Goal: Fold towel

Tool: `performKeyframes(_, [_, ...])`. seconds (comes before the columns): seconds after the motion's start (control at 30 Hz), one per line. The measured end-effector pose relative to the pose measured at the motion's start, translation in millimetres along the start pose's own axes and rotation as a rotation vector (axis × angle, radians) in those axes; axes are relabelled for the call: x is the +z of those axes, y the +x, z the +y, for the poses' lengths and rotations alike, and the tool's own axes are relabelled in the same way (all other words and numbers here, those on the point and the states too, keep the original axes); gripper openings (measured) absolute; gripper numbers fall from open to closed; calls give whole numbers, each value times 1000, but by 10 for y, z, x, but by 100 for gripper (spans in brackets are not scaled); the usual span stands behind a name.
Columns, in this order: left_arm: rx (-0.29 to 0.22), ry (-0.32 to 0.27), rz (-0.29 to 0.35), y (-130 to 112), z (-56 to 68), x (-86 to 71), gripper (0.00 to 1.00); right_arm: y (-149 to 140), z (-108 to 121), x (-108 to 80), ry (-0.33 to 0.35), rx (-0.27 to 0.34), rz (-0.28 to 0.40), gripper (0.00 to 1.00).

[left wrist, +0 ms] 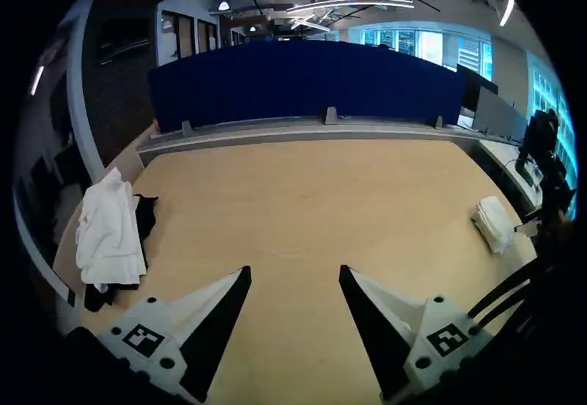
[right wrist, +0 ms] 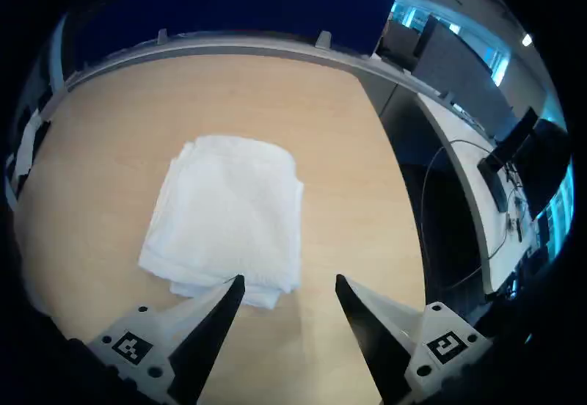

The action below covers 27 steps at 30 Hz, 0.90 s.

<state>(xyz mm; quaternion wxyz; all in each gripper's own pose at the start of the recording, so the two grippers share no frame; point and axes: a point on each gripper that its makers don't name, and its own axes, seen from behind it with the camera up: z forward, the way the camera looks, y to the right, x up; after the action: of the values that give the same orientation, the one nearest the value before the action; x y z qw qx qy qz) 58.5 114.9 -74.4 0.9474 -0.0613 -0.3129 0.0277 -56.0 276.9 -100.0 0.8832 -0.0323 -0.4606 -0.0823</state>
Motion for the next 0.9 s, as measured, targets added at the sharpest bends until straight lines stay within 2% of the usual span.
performKeyframes(0.17, [-6, -2, 11, 37, -35, 20, 89, 286, -82, -129, -10, 34, 105, 96])
performKeyframes(0.27, [-7, -3, 17, 66, -51, 32, 89, 521, -117, -252, -20, 64, 191, 96])
performKeyframes(0.5, [-7, -9, 32, 120, -59, 56, 89, 1045, -233, -603, -27, 145, 403, 96])
performKeyframes(0.67, [-3, -15, 36, 146, -46, 57, 89, 1326, -313, -831, -15, 203, 526, 96])
performKeyframes(0.77, [0, -20, 40, 162, -40, 64, 89, 1446, -332, -936, -20, 255, 586, 96])
performKeyframes(0.9, [5, -20, 49, 191, -58, 69, 89, 1497, -361, -996, -25, 294, 621, 96])
